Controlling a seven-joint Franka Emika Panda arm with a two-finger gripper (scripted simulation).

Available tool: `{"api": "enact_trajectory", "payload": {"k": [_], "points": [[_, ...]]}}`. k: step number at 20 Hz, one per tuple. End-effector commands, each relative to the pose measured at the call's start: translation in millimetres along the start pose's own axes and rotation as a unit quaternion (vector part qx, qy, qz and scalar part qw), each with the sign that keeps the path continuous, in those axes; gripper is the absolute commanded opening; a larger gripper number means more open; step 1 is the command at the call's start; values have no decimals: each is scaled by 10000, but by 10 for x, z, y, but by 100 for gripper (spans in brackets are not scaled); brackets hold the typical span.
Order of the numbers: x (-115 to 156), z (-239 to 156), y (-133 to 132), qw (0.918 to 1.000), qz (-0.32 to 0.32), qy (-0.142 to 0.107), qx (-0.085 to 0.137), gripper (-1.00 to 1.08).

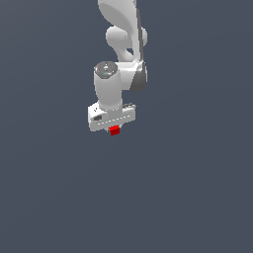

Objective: Pick up the red cube and move it to a goal position.

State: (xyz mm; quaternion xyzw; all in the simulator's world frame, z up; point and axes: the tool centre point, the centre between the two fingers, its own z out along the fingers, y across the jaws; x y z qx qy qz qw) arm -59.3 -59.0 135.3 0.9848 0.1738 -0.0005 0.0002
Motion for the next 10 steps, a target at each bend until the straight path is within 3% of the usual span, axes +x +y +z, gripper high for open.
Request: {"api": "enact_trajectory", "payload": {"k": [1,10], "points": [[-10,-280,-58,10000,-2,4,-4,-100],[-42,-1298,-264,10000,-4,4,-3,-100]]}}
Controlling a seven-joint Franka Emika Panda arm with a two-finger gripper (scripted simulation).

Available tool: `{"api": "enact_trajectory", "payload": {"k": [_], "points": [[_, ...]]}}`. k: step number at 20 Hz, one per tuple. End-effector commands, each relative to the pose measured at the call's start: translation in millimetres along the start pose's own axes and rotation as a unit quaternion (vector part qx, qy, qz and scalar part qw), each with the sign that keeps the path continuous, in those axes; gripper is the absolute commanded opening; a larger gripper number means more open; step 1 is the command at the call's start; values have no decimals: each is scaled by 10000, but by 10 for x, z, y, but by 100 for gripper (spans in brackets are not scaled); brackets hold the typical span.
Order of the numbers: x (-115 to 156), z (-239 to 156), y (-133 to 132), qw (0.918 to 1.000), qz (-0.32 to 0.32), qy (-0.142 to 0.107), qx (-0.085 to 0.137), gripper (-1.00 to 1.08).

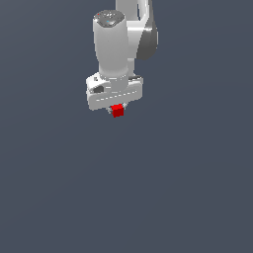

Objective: Pick up the red cube and move it to a goal position.

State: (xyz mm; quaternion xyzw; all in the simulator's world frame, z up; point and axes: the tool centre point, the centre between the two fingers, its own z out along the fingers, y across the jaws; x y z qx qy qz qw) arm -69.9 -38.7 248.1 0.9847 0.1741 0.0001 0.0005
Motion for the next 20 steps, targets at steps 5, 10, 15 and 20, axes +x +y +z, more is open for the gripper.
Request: {"api": "enact_trajectory", "payload": {"k": [5,10,15,20], "points": [[-20,-702,-141,10000,-1,-2,1,-100],[-25,-1223,-240,10000,-1,-2,1,-100],[-21,-1687,-324,10000,-1,-2,1,-100],[-10,-2020,-378,10000,0,0,4,-100]]}}
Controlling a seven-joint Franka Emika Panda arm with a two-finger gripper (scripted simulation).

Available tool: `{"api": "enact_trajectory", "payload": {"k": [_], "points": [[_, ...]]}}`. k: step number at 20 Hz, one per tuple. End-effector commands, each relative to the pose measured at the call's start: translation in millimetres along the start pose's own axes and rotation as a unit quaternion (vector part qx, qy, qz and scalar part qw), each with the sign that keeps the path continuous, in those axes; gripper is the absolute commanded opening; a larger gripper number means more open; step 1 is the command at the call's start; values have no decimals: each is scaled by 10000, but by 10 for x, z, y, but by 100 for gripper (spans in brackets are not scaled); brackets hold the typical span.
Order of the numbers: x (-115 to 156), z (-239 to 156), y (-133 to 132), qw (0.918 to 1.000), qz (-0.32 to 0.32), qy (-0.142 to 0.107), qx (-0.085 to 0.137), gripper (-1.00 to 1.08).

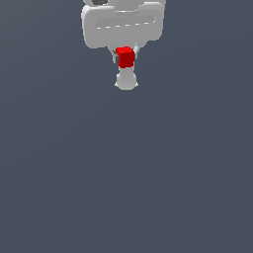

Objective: Pick up the red cube and move it to a goal position.

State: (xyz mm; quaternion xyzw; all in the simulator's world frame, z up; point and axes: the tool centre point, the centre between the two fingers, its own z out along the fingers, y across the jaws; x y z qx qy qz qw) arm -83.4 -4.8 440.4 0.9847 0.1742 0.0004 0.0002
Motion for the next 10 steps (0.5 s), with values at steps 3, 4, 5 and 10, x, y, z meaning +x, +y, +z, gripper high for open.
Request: {"api": "enact_trajectory", "payload": {"k": [3,4,5,10], "points": [[8,-235,-38,10000,2,-4,3,-100],[11,-271,-44,10000,2,-4,3,-100],[13,-301,-49,10000,2,-4,3,-100],[25,-379,-59,10000,2,-4,3,-100]]}}
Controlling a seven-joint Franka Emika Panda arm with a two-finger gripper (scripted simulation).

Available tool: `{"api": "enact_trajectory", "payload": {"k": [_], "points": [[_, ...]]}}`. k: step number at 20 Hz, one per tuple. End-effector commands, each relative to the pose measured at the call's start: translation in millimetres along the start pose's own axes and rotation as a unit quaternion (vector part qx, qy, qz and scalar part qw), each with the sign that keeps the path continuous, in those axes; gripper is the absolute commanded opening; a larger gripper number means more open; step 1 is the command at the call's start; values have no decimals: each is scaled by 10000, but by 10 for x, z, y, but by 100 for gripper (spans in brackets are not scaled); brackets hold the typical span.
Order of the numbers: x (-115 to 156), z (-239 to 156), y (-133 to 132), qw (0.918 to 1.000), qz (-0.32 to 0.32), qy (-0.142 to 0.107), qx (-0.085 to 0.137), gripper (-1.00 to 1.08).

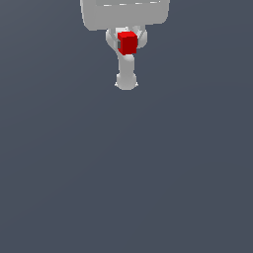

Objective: Pick up the red cube and move it to a goal position.

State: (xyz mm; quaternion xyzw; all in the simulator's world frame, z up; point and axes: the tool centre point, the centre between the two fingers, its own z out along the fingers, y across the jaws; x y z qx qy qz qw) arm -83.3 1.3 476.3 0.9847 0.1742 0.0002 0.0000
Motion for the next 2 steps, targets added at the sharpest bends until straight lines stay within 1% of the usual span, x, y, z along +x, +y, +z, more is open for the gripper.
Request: {"api": "enact_trajectory", "payload": {"k": [1,2], "points": [[5,-23,-2,10000,1,-2,1,-100],[6,-23,-1,10000,1,-2,1,-100]]}}
